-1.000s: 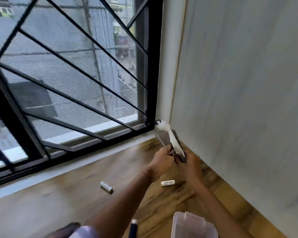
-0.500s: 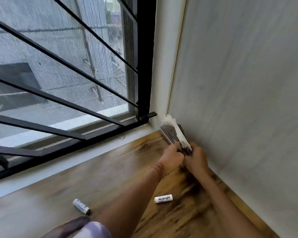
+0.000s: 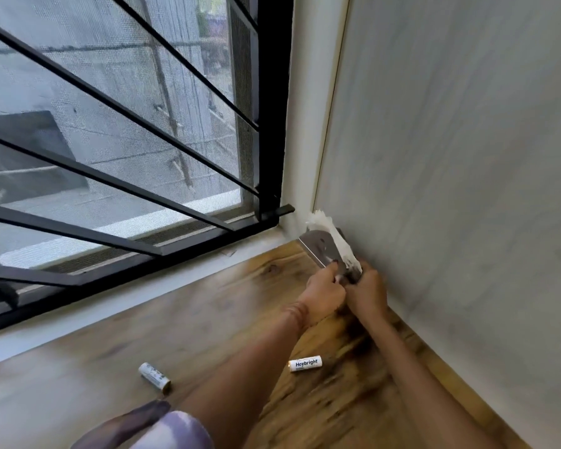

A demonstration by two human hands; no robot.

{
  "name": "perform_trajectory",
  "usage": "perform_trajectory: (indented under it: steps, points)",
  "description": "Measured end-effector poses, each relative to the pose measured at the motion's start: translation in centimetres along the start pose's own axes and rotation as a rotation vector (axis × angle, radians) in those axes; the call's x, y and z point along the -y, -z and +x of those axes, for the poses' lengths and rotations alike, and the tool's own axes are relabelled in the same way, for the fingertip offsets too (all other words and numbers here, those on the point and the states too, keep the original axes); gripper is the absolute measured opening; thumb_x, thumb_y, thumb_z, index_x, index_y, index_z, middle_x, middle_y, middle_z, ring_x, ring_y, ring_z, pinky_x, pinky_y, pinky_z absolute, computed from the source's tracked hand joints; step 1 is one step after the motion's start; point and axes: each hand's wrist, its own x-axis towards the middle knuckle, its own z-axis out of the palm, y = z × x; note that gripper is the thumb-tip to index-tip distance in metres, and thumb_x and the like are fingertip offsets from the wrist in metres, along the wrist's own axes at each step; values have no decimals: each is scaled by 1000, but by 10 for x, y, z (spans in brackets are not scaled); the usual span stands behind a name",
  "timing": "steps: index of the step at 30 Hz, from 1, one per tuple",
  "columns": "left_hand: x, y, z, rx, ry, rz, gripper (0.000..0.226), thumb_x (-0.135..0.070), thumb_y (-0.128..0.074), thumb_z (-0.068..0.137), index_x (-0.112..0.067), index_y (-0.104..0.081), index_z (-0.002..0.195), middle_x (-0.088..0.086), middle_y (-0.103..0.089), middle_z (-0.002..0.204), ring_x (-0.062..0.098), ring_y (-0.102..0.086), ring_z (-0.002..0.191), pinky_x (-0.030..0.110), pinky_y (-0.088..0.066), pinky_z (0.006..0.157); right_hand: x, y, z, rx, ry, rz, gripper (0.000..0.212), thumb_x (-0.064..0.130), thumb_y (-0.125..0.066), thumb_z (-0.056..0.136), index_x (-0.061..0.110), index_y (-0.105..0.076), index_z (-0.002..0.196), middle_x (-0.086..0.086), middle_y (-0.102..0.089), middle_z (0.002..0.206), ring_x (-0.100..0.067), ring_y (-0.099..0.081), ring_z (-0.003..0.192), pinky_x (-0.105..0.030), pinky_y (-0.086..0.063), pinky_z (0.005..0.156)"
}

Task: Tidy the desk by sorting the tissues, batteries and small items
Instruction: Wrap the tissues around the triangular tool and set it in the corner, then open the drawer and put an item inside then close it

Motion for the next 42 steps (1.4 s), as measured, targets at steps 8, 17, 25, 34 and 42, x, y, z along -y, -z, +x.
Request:
perform_trajectory:
  steps: [8, 17, 25, 34, 42]
  points:
    - [-24, 22, -68, -101, -48, 112, 50, 8, -38, 84, -6, -44, 131, 7, -52, 128, 23, -47, 123, 25, -37, 96, 43, 33, -36, -39, 68, 26, 69, 21, -72, 79, 6, -39, 137, -12, -49, 137, -27, -44, 127, -33, -38, 101]
    - [-38, 32, -170, -278, -185, 50, 38, -5, -37, 91, -6, -50, 126, -7, -51, 116, 14, -50, 112, 24, -36, 97, 97, 61, -126, -71, 308, 96, 58, 21, -73, 76, 10, -49, 128, -7, -60, 122, -22, -56, 112, -31, -44, 95]
    - [-12, 36, -272, -355, -282, -16, 47, 8, -35, 89, -6, -43, 134, -7, -46, 118, 12, -45, 118, 30, -34, 103, 128, 66, -238, -54, 437, 173, 50, 23, -69, 79, 10, -52, 125, -8, -61, 120, -22, -56, 112, -30, -44, 95]
    - [65, 30, -420, -453, -234, -27, 53, 4, -40, 91, -9, -32, 142, 3, -39, 144, 20, -39, 133, 29, -33, 107, 125, 64, -394, 75, 466, 247, 44, 17, -66, 83, 9, -51, 123, -9, -59, 123, -23, -53, 114, -31, -42, 96]
    - [120, -26, -546, -522, -100, -275, 50, 8, -37, 92, -5, -34, 140, 5, -42, 141, 20, -40, 131, 28, -32, 109, 77, 69, -514, 261, 369, 232, 40, 18, -61, 87, 12, -51, 125, 0, -56, 122, -12, -49, 115, -10, -36, 87]
